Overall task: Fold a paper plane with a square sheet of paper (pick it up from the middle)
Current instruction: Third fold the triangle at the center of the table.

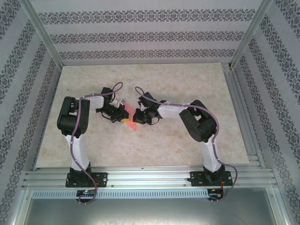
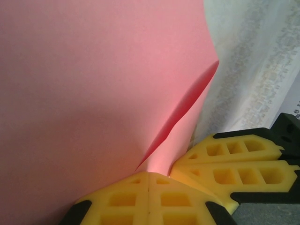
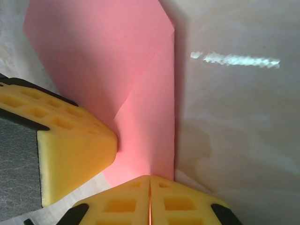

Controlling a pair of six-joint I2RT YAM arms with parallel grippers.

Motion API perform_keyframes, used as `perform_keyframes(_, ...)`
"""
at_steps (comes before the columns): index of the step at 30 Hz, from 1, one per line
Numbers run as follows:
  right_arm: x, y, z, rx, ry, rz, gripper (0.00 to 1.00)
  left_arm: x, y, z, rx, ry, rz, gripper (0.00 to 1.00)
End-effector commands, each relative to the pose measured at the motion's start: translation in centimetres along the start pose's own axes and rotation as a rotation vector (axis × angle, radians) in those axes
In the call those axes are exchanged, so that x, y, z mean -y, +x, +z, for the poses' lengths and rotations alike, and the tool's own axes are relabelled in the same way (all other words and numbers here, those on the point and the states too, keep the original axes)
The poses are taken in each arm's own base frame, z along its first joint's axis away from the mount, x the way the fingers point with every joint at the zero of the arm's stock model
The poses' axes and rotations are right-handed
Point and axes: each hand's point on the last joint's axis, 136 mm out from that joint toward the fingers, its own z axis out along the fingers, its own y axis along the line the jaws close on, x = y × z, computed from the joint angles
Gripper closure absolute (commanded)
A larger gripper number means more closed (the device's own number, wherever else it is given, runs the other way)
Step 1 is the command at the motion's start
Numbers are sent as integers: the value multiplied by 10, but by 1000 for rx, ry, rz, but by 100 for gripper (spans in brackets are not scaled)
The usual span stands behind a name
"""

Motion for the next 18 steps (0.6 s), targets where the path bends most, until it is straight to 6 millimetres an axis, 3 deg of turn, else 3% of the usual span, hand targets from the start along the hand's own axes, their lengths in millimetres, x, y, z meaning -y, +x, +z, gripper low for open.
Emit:
perform_keyframes(1, -7, 2, -13, 14, 19, -36, 91, -12, 8, 6, -28, -50, -7, 97)
perform_keyframes(4, -26, 7, -20, 20, -33, -67, 91, -11, 7, 6, -26, -48, -4, 97)
perform_keyframes(7, -32, 16, -17, 9, -62, -57, 91, -11, 7, 5, -26, -47, -4, 97)
perform_keyframes(13, -2, 32, 4, -21, -15, -5, 91, -11, 8, 5, -27, -47, -3, 97)
perform_keyframes(18, 4, 42, 12, -60, -22, 2, 91, -9, 8, 4, -25, -46, 1, 97)
